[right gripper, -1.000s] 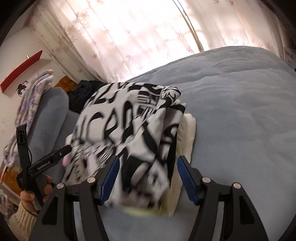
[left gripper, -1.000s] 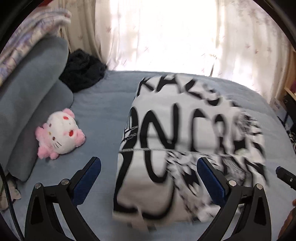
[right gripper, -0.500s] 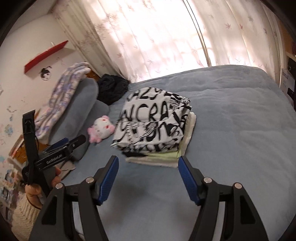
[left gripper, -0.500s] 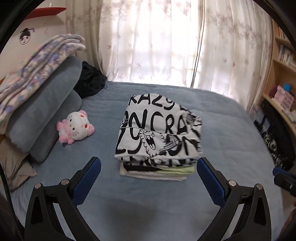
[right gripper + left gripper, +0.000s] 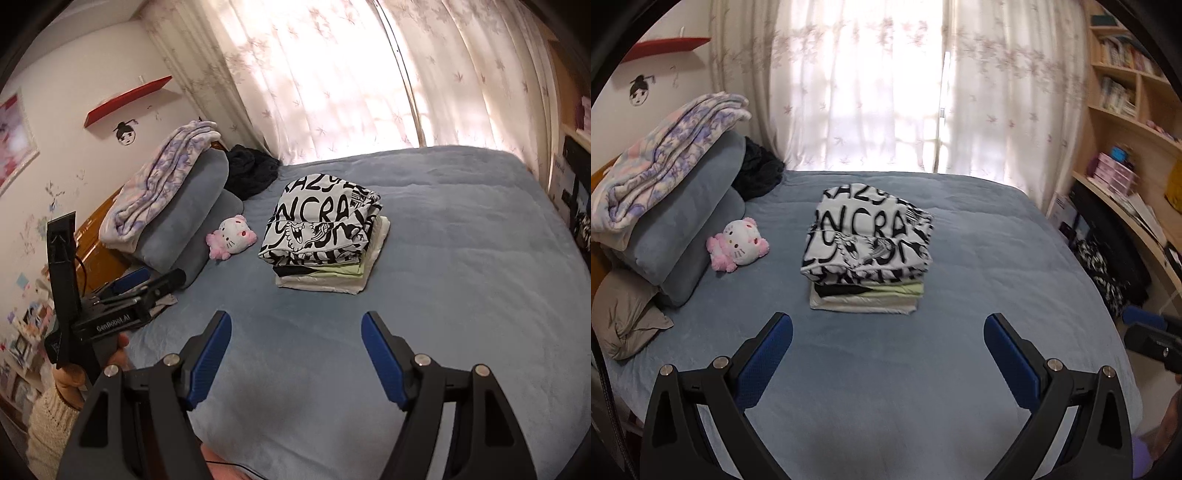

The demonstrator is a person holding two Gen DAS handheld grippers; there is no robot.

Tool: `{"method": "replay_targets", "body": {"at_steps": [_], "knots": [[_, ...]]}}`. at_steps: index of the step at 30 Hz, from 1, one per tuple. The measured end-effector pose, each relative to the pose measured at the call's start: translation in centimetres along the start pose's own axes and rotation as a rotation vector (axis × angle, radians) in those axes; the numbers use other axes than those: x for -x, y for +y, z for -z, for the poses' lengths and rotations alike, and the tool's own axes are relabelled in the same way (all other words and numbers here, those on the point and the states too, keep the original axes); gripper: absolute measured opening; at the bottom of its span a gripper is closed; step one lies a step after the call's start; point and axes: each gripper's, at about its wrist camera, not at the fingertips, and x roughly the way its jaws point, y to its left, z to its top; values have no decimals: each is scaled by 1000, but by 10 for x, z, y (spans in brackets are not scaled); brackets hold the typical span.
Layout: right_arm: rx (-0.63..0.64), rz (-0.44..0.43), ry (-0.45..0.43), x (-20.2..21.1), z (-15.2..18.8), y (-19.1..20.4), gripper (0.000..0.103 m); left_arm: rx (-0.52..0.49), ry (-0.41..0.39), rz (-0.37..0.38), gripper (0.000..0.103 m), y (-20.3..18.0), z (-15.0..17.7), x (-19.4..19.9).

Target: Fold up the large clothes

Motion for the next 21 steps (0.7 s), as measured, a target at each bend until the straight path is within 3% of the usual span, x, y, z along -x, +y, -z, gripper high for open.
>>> {"method": "replay_targets", "body": {"at_steps": [6,15,19,21], "knots": [[25,53,22,9,40,-6,73,-35,-7,24,103,-26,43,10],[-21,197,26,-10,106,-38,74,24,28,78,103,-49,118,-18],[-60,233,-14,-12,134,-48,93,74,91,107,103,-56,147,-36],[-76,243,-32,-13,147,-52,97,91,118,105,103,-60,162,-45]]}}
